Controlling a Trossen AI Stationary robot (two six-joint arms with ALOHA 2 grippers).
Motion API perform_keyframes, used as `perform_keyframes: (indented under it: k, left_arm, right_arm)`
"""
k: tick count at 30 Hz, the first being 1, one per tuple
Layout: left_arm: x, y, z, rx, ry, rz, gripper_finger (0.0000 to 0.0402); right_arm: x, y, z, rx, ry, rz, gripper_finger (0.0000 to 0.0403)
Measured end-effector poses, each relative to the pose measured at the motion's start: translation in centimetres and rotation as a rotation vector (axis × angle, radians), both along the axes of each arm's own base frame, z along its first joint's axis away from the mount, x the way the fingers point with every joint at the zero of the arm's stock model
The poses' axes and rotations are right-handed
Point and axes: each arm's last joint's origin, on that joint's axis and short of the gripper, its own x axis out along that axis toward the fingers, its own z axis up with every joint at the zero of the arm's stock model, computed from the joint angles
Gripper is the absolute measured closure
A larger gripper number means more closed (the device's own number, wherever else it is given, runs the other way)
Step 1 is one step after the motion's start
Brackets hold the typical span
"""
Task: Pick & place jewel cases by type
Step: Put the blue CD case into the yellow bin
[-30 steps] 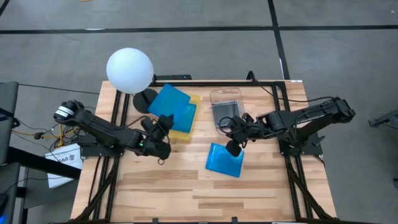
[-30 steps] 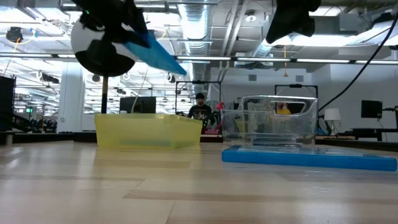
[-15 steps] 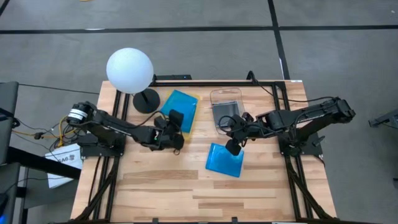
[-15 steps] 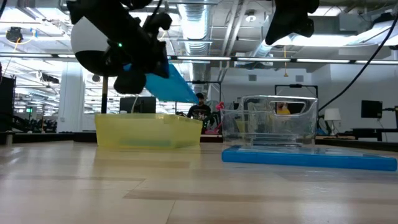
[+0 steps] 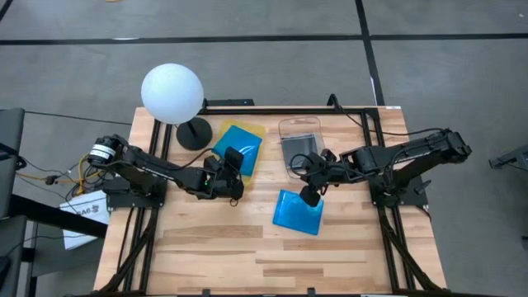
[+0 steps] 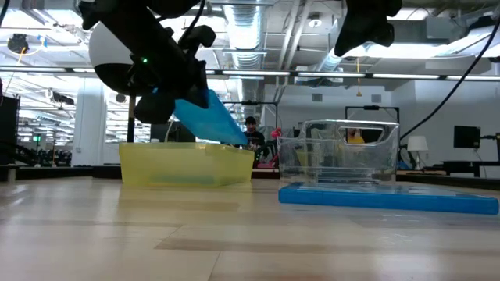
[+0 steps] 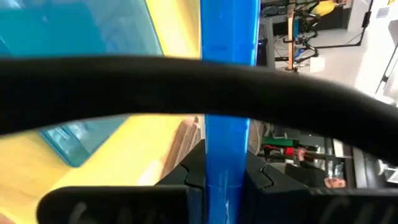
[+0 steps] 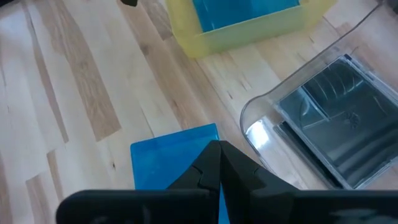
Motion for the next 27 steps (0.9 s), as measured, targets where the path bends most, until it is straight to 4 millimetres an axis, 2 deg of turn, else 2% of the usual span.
perform_keyframes:
  k: [16, 27]
  left_arm:
    - [0.1, 2.6, -0.1, -0.047, 0.006, 0.058, 0.0375]
    - [0.0, 2.4, -0.4, -0.054, 0.044, 0.035, 0.0339]
  right_arm:
    - [0.0, 0.0, 0.0, -0.013, 0.003, 0.018, 0.0403]
    - [0.0, 0.0, 0.0, 0.0, 0.007, 0.029, 0.0403]
